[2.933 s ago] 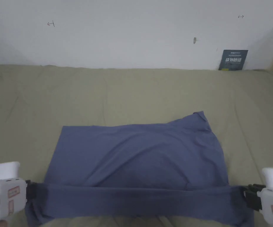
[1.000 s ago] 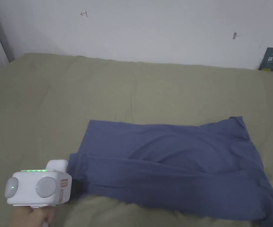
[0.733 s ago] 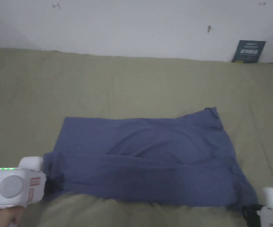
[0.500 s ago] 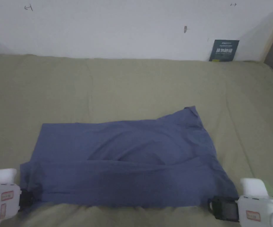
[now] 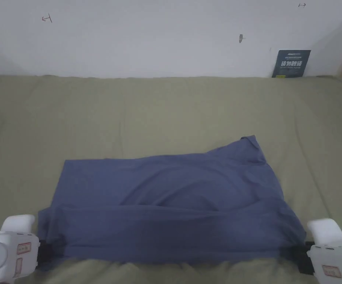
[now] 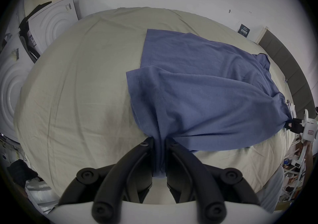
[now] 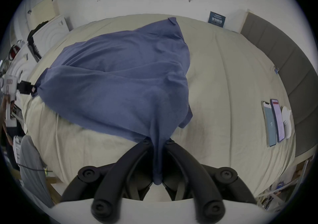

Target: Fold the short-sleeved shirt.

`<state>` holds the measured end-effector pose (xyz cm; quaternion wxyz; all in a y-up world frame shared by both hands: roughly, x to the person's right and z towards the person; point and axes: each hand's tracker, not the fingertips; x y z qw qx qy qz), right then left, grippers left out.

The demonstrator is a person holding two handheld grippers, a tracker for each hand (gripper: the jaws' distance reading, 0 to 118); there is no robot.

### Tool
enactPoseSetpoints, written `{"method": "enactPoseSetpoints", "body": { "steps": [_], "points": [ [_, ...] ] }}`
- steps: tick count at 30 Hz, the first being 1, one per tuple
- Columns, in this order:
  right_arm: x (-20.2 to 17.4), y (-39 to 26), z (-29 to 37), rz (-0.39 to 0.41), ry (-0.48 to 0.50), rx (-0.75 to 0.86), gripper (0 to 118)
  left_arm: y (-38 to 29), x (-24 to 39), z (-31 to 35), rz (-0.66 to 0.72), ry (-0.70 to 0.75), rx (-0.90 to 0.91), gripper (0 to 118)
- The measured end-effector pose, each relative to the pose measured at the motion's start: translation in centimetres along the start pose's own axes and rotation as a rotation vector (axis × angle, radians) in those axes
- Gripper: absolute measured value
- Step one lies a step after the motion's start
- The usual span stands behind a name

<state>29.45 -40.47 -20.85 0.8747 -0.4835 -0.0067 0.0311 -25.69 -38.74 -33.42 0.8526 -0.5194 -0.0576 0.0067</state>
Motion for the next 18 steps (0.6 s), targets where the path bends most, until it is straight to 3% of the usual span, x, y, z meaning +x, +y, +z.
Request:
{"method": "enactPoseSetpoints", "body": {
  "steps": [11, 18],
  "points": [
    [-0.6, -3.9, 4.4, 0.067, -0.022, 0.007, 9, -4.0, -0.3, 3.7, -0.029, 0.006, -0.001, 12],
    [-1.4, -9.6, 6.0, 0.038, 0.018, -0.040, 9, -9.9, -1.4, 5.8, -0.009, 0.000, -0.034, 12]
  ]
}}
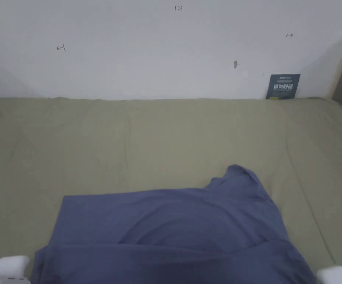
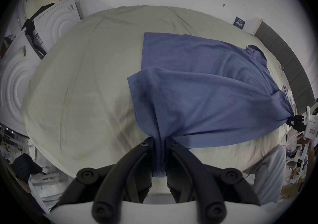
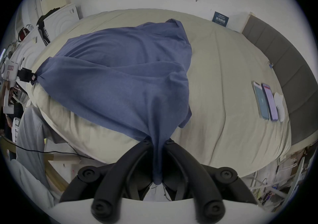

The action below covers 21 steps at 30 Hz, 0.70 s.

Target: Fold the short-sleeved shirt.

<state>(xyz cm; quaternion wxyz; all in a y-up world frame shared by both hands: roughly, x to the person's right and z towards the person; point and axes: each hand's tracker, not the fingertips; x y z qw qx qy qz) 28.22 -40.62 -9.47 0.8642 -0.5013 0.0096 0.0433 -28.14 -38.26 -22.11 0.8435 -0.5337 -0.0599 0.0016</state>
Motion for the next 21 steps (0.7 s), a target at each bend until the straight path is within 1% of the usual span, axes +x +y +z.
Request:
{"method": "enactPoseSetpoints", "body": {
  "steps": [5, 6, 7, 8, 9, 10, 11, 12, 14, 15, 17, 18, 19, 20, 21],
  "points": [
    [-0.2, -0.9, 0.0, -0.028, 0.017, -0.007, 10, -1.2, -0.2, 0.9, 0.010, -0.007, 0.020, 13],
    [-0.4, -0.8, -0.1, -0.034, 0.010, -0.003, 20, -1.0, -0.4, 0.7, 0.024, -0.018, 0.039, 21],
    [-0.4, -0.8, -0.1, -0.050, -0.002, 0.016, 48, -0.9, -0.5, 0.5, 0.049, -0.043, 0.056, 54],
    [-0.4, -0.8, 0.1, -0.067, -0.006, 0.024, 103, -0.9, -0.7, 0.5, 0.072, -0.044, 0.062, 113],
    [-0.2, -0.6, 0.2, -0.083, -0.021, 0.019, 111, -0.9, -1.0, 0.4, 0.081, -0.013, 0.066, 118],
    [0.2, -0.7, 0.5, -0.082, -0.011, 0.006, 118, -1.0, -1.4, 0.2, 0.082, -0.007, 0.050, 118],
    [0.5, -0.9, 1.1, -0.092, 0.007, 0.012, 118, -2.1, -1.2, 0.7, 0.049, -0.013, 0.118, 118],
    [0.8, -0.9, 2.2, -0.105, 0.015, 0.045, 118, -3.3, -1.6, 0.9, 0.089, -0.022, 0.076, 115],
    [1.8, 0.1, 3.3, -0.139, 0.011, 0.045, 117, -4.1, -2.3, 1.0, 0.100, -0.028, 0.060, 115],
    [2.2, 0.6, 3.7, -0.163, 0.023, 0.072, 117, -0.1, -2.0, 2.3, 0.105, -0.031, 0.065, 115],
    [3.1, 1.9, 3.5, -0.215, 0.015, 0.123, 117, 2.7, -1.9, 2.9, 0.117, -0.023, 0.096, 114],
    [3.5, 2.9, 3.4, -0.239, 0.010, 0.137, 116, 4.0, -1.9, 3.0, 0.125, -0.031, 0.109, 109],
    [4.0, 4.0, 3.2, -0.256, 0.020, 0.152, 110, 3.7, -2.4, 2.4, 0.138, -0.056, 0.138, 93],
    [4.3, 5.2, 2.9, -0.259, 0.011, 0.161, 85, 4.9, -2.4, 2.1, 0.145, -0.084, 0.154, 41],
    [4.2, 6.5, 2.3, -0.268, -0.020, 0.174, 48, 6.0, -2.4, 1.5, 0.145, -0.084, 0.157, 3]
  ]
}}
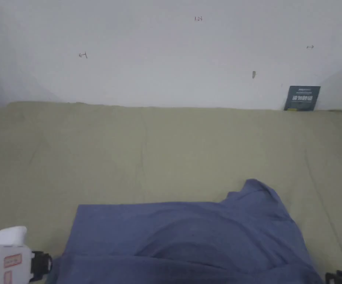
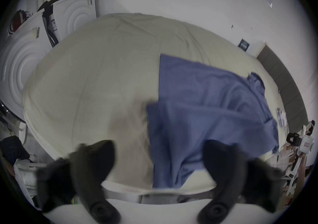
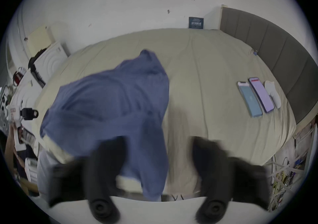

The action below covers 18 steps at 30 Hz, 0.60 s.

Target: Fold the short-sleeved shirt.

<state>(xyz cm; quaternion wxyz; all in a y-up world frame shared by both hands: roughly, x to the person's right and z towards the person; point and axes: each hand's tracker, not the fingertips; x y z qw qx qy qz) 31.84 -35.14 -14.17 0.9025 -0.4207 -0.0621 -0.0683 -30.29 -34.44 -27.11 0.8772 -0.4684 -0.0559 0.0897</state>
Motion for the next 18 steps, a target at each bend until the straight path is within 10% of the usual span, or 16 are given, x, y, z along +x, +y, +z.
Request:
{"method": "enactPoseSetpoints", "body": {
  "steps": [1, 2, 7, 9, 10, 18],
  "points": [
    [-0.3, 1.1, -0.9, 0.011, -0.017, 0.003, 9, 1.2, 0.4, -0.9, 0.000, 0.004, 0.022, 4],
    [-0.5, 2.0, -1.9, 0.017, -0.027, 0.028, 0, 2.3, 1.0, -1.6, -0.014, 0.023, 0.019, 4],
    [-1.5, 6.6, -6.6, 0.036, -0.045, -0.016, 0, 7.7, 1.9, -7.6, -0.013, -0.024, -0.014, 7],
    [-1.4, 7.6, -8.2, 0.046, -0.035, -0.032, 0, 9.6, 2.1, -9.8, -0.020, 0.017, -0.002, 95],
    [-1.5, 8.0, -8.9, 0.049, -0.038, -0.039, 0, 10.2, 2.5, -11.1, -0.046, 0.059, -0.004, 118],
    [-1.0, 8.8, -13.8, 0.095, -0.049, -0.104, 0, 13.2, 2.9, -17.3, -0.078, 0.117, -0.088, 116]
  ]
}}
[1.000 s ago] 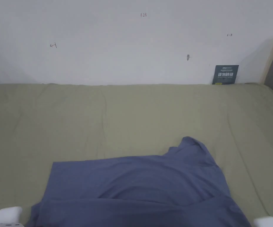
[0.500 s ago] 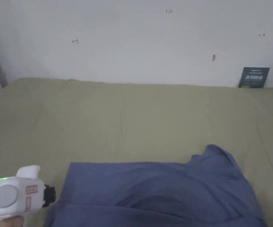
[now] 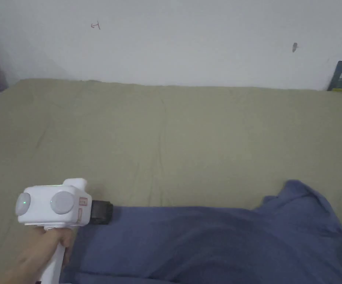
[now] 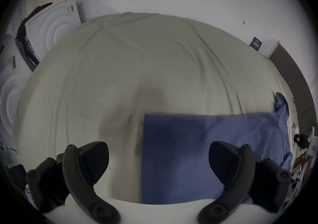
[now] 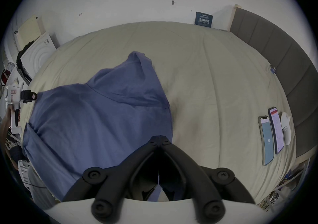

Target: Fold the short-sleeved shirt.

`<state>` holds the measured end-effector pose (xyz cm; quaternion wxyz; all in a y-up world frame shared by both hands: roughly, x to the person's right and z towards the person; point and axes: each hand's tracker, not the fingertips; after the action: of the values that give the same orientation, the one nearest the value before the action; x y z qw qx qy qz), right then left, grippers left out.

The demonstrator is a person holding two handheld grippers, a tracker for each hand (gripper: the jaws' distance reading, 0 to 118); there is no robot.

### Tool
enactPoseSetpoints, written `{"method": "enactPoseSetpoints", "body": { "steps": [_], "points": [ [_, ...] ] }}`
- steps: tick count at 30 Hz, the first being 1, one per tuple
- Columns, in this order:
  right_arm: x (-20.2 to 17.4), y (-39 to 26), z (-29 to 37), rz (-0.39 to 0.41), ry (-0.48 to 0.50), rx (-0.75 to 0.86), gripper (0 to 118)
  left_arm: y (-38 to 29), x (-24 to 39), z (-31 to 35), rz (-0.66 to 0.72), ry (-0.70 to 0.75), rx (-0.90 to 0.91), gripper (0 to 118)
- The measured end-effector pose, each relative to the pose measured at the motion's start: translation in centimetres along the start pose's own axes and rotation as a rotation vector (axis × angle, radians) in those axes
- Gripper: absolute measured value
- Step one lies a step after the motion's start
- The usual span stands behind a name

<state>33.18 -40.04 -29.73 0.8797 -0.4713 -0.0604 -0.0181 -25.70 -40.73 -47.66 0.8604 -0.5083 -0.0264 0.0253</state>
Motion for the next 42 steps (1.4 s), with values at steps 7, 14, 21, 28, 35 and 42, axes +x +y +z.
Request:
{"method": "enactPoseSetpoints", "body": {
  "steps": [7, 14, 21, 28, 35, 42],
  "points": [
    [-0.4, 2.2, -1.2, 0.056, -0.014, -0.010, 0, -0.1, 1.1, -0.3, -0.098, 0.004, -0.006, 48],
    [1.7, 5.2, -4.2, 0.022, 0.030, -0.071, 118, 0.6, 1.7, -0.3, -0.075, -0.020, 0.003, 2],
    [1.6, 7.0, -8.4, 0.052, 0.031, -0.118, 116, 0.4, 1.8, -1.0, -0.081, -0.019, -0.006, 2],
    [0.8, 6.6, -6.2, 0.098, 0.092, -0.058, 2, 0.0, 1.9, -1.1, -0.070, -0.021, -0.002, 2],
    [0.3, 5.8, 1.8, 0.060, 0.144, 0.006, 2, -1.5, 0.7, 4.0, -0.022, -0.056, 0.050, 2],
    [0.9, 2.3, 9.2, 0.007, 0.205, 0.071, 1, -6.1, -1.4, 12.1, -0.010, -0.106, 0.135, 2]
  ]
}}
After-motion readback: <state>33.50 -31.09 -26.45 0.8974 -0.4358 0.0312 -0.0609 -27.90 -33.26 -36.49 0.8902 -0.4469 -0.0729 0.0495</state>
